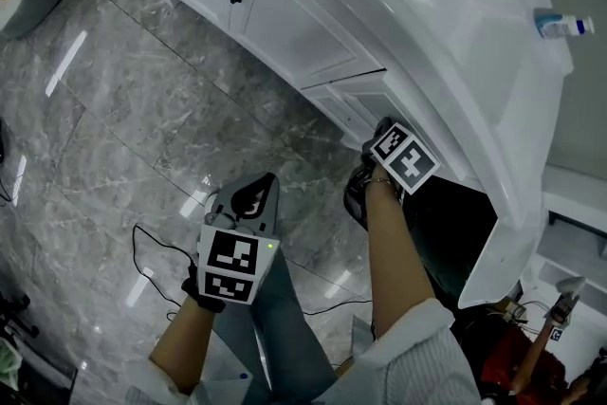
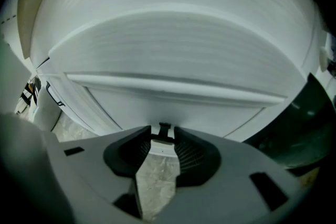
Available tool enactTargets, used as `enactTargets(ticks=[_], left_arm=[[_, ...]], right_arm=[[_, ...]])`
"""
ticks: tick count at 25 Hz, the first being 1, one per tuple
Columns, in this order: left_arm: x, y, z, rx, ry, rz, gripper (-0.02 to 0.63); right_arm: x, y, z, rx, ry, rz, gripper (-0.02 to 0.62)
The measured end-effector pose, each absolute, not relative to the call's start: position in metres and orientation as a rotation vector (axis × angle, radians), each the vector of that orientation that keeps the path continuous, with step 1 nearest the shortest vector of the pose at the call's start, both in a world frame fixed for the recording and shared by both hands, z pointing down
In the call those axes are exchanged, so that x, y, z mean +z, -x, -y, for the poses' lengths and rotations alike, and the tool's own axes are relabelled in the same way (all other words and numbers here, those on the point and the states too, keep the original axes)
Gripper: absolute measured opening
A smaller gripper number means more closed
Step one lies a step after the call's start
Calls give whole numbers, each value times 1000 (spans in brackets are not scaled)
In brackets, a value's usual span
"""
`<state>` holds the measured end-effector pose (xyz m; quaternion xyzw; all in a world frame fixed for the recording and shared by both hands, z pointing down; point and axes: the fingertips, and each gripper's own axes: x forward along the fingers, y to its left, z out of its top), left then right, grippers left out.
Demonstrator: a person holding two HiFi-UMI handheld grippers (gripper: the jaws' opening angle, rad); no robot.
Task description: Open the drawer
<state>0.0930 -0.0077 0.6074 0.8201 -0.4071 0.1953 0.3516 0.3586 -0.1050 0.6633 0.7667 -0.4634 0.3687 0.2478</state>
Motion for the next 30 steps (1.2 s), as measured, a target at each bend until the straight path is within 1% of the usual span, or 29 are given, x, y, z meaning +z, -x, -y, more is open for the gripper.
enactTargets(ticks=[11,17,30], left_arm=[[610,-77,11,503,-2117,1048,14],[611,-78,11,501,-2116,1032,14],[605,-95,9,498,-2148,997,14]], right_arm=[[660,-354,102,821,-1976,1324,132],[658,-346,99,706,-1826,1401,119],[660,-330,79,703,-1747,1448,110]])
